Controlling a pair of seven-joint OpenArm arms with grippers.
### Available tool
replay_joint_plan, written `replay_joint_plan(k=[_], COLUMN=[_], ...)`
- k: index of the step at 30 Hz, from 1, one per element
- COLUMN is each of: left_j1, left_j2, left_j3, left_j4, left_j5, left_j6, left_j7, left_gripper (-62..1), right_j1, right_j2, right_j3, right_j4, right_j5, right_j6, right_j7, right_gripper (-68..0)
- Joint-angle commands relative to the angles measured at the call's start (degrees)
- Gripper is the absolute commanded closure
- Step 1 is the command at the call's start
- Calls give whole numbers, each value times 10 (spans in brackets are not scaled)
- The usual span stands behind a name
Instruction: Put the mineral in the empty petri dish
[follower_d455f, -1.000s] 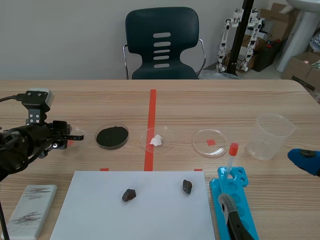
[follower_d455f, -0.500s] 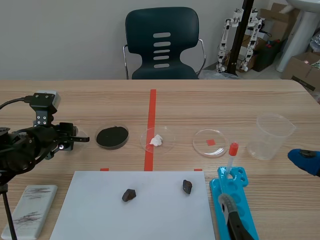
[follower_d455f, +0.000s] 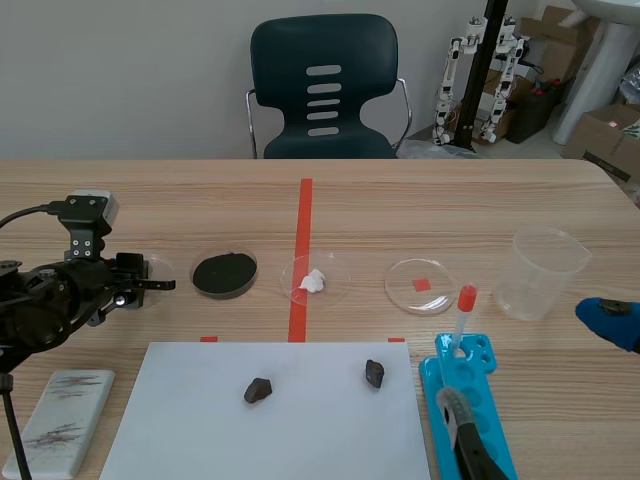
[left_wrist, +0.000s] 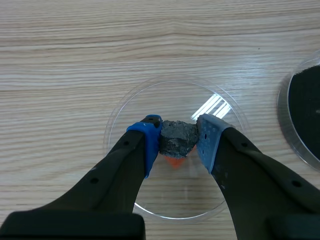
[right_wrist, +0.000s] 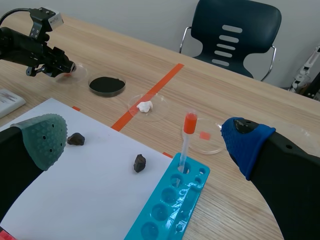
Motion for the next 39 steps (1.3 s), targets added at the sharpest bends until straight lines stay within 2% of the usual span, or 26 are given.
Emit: replay_joint_plan(k=[1, 13, 17, 20, 39], left_j1=[-10, -10, -10, -9, -8], left_j2=[-3, -4, -7, -9, -8], left_j3=[-1, -1, -3, -11, -21], left_j4=[12, 14, 17, 28, 40], left_j5=[0, -4, -6, -7, -6], left_j6=[-1, -1, -38, -61, -61], left_j7=[-11, -14, -14, -14, -10], left_gripper=[-140, -511, -623, -623, -623], right_j1=[-1, -1, -1, -1, -1], right_j2=[6, 6, 6, 6, 6], right_j3=[0, 0, 0, 0, 0], right_j4=[5, 5, 5, 5, 5], right_j5=[4, 4, 4, 4, 4], right_j6=[0, 0, 0, 0, 0], right_j7=[8, 8, 8, 8, 8], right_gripper=[-655, -655, -655, -655, -655])
